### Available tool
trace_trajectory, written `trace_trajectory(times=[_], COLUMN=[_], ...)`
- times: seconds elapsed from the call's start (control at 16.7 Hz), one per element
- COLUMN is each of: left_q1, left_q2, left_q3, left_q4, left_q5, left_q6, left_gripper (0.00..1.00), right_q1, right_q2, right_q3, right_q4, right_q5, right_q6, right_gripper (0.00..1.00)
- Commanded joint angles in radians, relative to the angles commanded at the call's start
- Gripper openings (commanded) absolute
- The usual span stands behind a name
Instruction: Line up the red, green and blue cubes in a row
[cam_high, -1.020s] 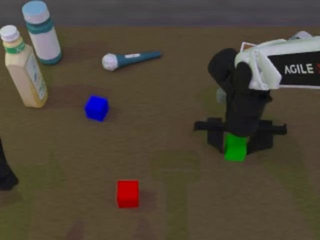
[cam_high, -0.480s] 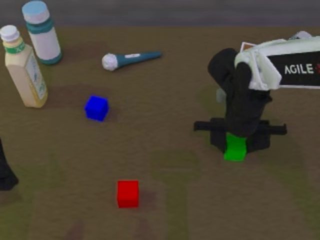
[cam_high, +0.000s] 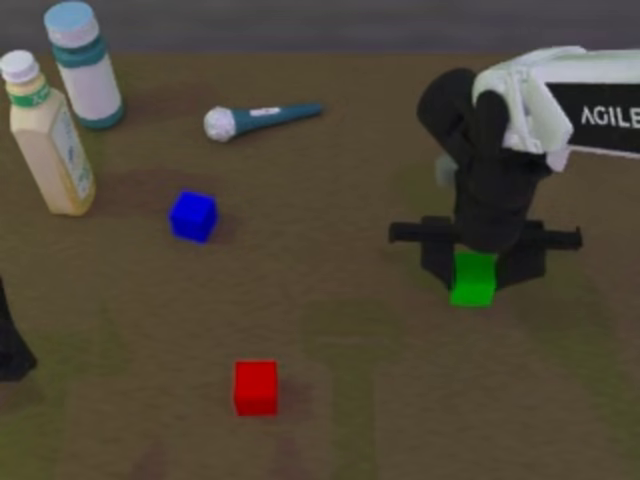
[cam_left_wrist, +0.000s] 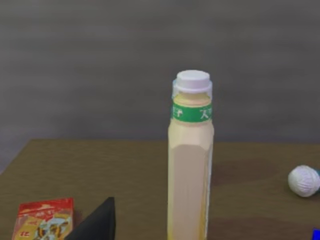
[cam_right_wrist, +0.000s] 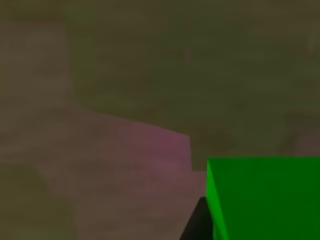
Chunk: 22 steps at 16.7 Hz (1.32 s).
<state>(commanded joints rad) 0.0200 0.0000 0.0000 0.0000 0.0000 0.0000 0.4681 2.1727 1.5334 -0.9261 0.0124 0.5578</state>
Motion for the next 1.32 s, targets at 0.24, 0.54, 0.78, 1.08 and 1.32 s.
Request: trace_trajectory(times=[0.24, 0.54, 0.78, 1.08, 1.32], left_q1=[0.000, 0.000, 0.000, 0.000, 0.000], left_q2=[0.000, 0.000, 0.000, 0.000, 0.000], left_q3=[0.000, 0.000, 0.000, 0.000, 0.000], left_q4=[0.000, 0.000, 0.000, 0.000, 0.000], left_q5=[0.000, 0.000, 0.000, 0.000, 0.000], left_q6=[0.000, 0.000, 0.000, 0.000, 0.000], left_gripper=[1.00, 1.00, 1.00, 1.00, 1.00], right_q1=[0.003, 0.000, 0.107, 0.322, 0.399], right_q2=[-0.056, -0.055, -0.068, -0.105, -0.125], right_q3=[0.061, 0.060, 0.060, 0.048, 0.041], right_q4=[-0.112, -0.113, -0.128, -0.155, -0.161], right_q5=[-0.003, -0.003, -0.001, -0.001, -0.002], right_q6=[-0.002, 0.002, 0.086, 0.261, 0.325], right_gripper=[0.00, 0.00, 0.00, 0.00, 0.00])
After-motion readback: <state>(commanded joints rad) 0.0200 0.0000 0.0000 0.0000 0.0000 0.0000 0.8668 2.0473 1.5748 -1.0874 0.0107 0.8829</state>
